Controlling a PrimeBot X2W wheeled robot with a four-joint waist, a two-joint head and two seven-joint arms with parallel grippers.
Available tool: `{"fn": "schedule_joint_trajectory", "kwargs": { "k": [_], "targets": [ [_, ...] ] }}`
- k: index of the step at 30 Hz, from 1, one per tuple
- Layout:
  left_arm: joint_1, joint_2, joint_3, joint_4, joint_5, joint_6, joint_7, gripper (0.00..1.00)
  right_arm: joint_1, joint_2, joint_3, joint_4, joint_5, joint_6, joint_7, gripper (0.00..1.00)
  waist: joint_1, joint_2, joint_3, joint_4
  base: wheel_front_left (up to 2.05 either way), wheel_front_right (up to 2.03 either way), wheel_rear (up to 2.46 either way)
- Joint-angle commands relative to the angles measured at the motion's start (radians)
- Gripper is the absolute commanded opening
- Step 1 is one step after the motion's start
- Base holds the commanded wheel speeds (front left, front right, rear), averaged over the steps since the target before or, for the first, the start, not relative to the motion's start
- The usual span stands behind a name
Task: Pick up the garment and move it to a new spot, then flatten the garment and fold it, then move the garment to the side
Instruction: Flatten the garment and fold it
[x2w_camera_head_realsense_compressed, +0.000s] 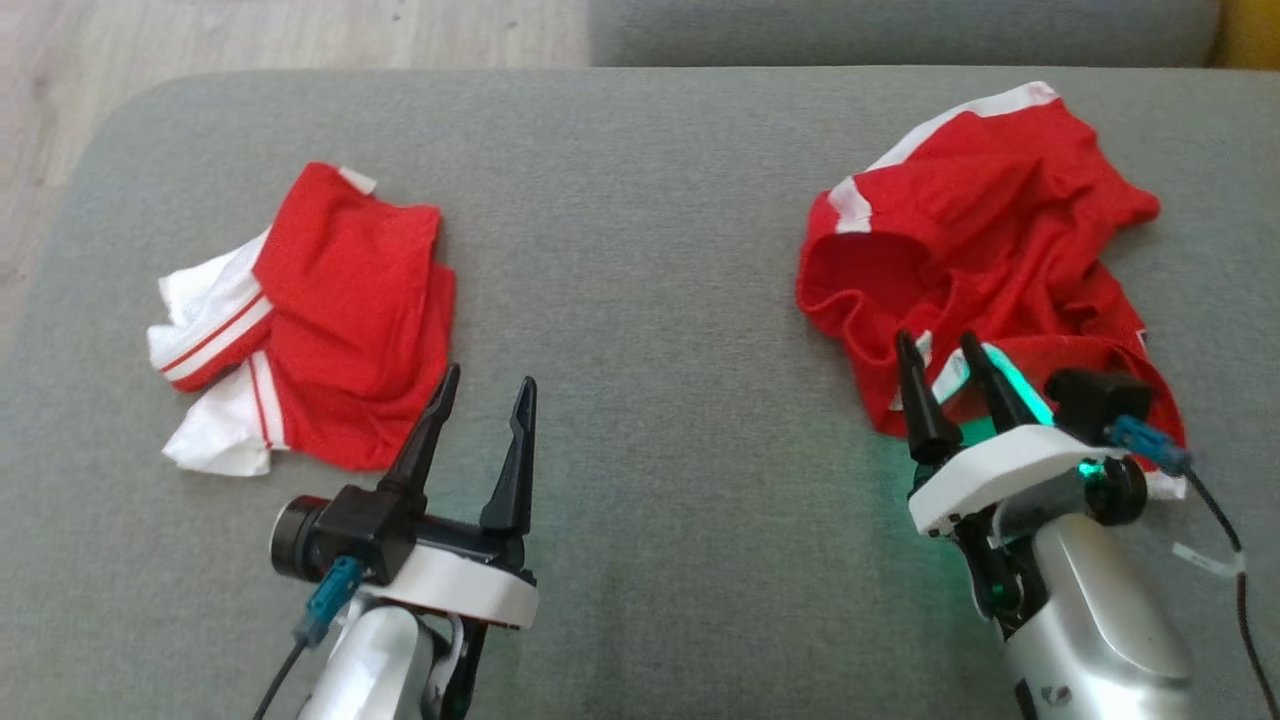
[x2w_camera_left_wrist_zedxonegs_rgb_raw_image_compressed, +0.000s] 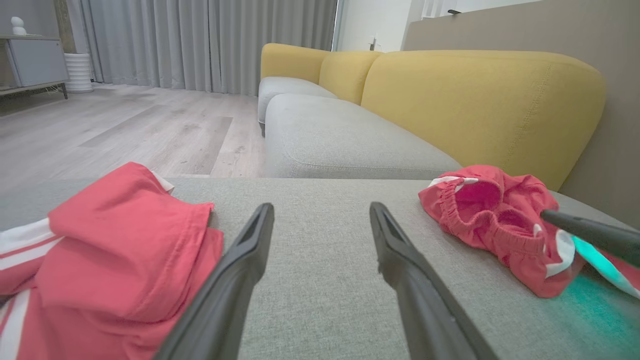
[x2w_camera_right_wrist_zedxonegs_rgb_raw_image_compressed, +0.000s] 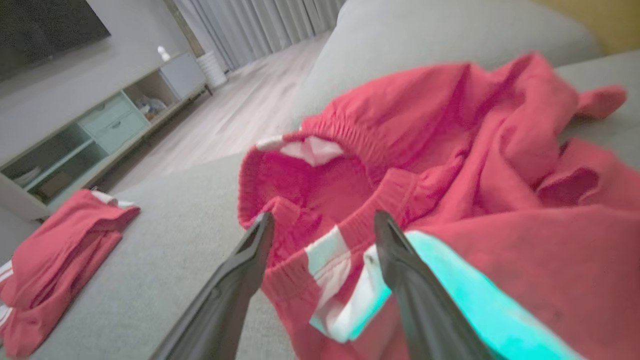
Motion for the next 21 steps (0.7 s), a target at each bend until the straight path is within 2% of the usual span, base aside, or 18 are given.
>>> {"fn": "schedule_joint_trajectory", "kwargs": {
  "k": [1,12,13,14,15,21],
  "targets": [
    [-0.04,0.003,0.028,-0.026,-0.007,0.004,-0.01,1.0,-0.04,0.0,0.018,0.0,0.01,-0.001,0.016,1.0,-0.0001,0.0,0.002,0.013,0.0,0.0,0.0],
    [-0.042,0.003,0.024,-0.026,-0.011,0.008,-0.01,1.0,-0.126,0.0,0.026,0.19,0.099,-0.001,0.05,1.0,-0.0001,0.0,0.016,0.035,0.0,0.0,0.0],
    [-0.043,0.003,0.023,-0.027,-0.011,0.009,-0.01,1.0,-0.135,0.0,0.033,0.204,0.109,-0.001,0.05,0.82,-0.0001,0.0,0.017,0.036,0.0,0.0,0.0],
    [-0.044,0.003,0.023,-0.028,-0.012,0.009,-0.01,1.0,-0.144,0.0,0.039,0.217,0.117,-0.001,0.048,0.31,-0.0001,0.0,0.019,0.036,0.0,0.0,0.0],
    [-0.045,0.003,0.022,-0.028,-0.011,0.01,-0.01,1.0,-0.152,0.0,0.045,0.229,0.122,-0.001,0.043,0.0,-0.0001,0.0,0.02,0.036,0.0,0.0,0.0],
    [-0.048,0.003,0.022,-0.022,-0.011,0.01,-0.01,1.0,-0.193,0.0,0.137,0.225,0.144,-0.001,-0.024,0.0,-0.0001,0.0,0.02,0.033,0.0,0.0,0.0]
  ]
}}
